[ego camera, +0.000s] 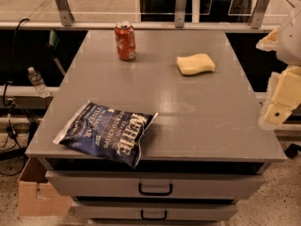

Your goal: Move blue chip bag near sponge

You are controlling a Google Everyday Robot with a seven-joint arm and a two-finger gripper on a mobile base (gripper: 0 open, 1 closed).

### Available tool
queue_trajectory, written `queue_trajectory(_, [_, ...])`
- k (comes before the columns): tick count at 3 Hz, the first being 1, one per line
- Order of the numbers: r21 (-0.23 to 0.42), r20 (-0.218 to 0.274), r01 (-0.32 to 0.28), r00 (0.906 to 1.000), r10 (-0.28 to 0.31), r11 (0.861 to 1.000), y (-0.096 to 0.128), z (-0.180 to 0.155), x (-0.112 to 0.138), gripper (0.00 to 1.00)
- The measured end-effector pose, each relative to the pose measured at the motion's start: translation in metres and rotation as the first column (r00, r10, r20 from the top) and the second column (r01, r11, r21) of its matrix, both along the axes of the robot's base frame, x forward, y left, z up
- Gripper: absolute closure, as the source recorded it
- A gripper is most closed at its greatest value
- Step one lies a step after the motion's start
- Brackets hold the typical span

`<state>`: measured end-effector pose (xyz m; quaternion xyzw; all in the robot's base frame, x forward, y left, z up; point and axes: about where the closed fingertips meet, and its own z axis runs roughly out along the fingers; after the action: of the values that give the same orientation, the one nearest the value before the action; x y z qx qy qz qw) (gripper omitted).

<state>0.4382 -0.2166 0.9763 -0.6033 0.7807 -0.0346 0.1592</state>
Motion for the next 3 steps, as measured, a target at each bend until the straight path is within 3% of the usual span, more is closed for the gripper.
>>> queue_trajectory(1, [0.001, 0.002, 0.000, 1.0000, 0.000, 1.000, 0.000, 0.000, 0.000, 0.00])
queue_trajectory(2, [0.059, -0.019, -0.048, 0.9986, 0.049, 0.997, 0.028, -0.011, 0.003, 0.00])
queue_trajectory(3, [0.149, -0.056, -0.152, 0.9853, 0.162, 0.977, 0.093, -0.038, 0.010, 0.00])
